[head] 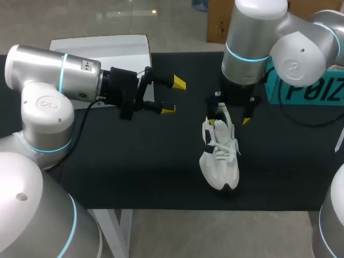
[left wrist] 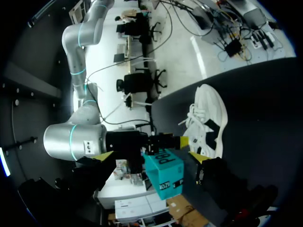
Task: Take the shoe out of the shoebox, open the shoe tongue, remove and reinsert the insole, then place the shoe into the shoebox
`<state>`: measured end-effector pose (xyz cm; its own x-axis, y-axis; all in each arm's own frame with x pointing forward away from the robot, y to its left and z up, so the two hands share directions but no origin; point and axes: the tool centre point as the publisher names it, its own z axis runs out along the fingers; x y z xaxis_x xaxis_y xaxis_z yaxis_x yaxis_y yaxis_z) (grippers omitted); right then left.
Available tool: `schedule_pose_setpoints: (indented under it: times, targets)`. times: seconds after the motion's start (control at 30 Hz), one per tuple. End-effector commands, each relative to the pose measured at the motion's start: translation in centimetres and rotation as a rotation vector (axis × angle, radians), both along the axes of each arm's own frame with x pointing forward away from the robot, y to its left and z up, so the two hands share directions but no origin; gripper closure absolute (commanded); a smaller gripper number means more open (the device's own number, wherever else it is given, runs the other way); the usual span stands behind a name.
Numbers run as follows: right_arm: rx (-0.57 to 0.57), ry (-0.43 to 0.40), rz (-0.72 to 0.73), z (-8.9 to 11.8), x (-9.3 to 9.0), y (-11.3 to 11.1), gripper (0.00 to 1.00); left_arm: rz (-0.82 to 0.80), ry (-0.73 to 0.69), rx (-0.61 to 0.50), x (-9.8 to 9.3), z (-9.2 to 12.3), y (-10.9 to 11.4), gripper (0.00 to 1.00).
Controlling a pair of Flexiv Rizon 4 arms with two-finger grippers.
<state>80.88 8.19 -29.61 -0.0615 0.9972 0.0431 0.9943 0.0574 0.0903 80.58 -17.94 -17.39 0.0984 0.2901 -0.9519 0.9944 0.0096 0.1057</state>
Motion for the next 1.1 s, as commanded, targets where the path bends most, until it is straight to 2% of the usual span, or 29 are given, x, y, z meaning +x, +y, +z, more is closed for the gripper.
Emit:
schedule_pose_setpoints:
  times: [0.03, 0.07, 0.1, 0.3, 0.83, 0.97, 1.1]
  targets:
    - [0.036, -0.029, 0.004, 0.6, -3.6, -1.4, 0.60, 0.000, -0.001, 0.005, 0.0, 0.0, 0.0, 0.00]
    - [0.040, -0.020, 0.006, 0.3, -3.8, -1.4, 0.70, 0.000, -0.001, 0.005, 0.0, 0.0, 0.0, 0.00]
    - [0.058, -0.012, 0.007, 0.0, -3.9, -1.3, 1.00, 0.000, -0.001, 0.005, 0.0, 0.0, 0.0, 0.00]
    - [0.116, 0.039, 0.007, -2.5, -3.4, -0.5, 1.00, 0.000, -0.001, 0.005, 0.0, 0.0, 0.0, 0.00]
    - [0.150, 0.059, 0.017, -6.0, 1.2, 1.0, 1.00, 0.000, -0.001, 0.005, 0.0, 0.0, 0.0, 0.00]
    - [0.148, 0.055, 0.011, -6.0, 1.7, 0.5, 1.00, 0.000, -0.001, 0.005, 0.0, 0.0, 0.0, 0.00]
    - [0.147, 0.024, 0.026, -4.3, 1.4, 0.2, 1.00, 0.000, -0.001, 0.005, 0.0, 0.0, 0.0, 0.00]
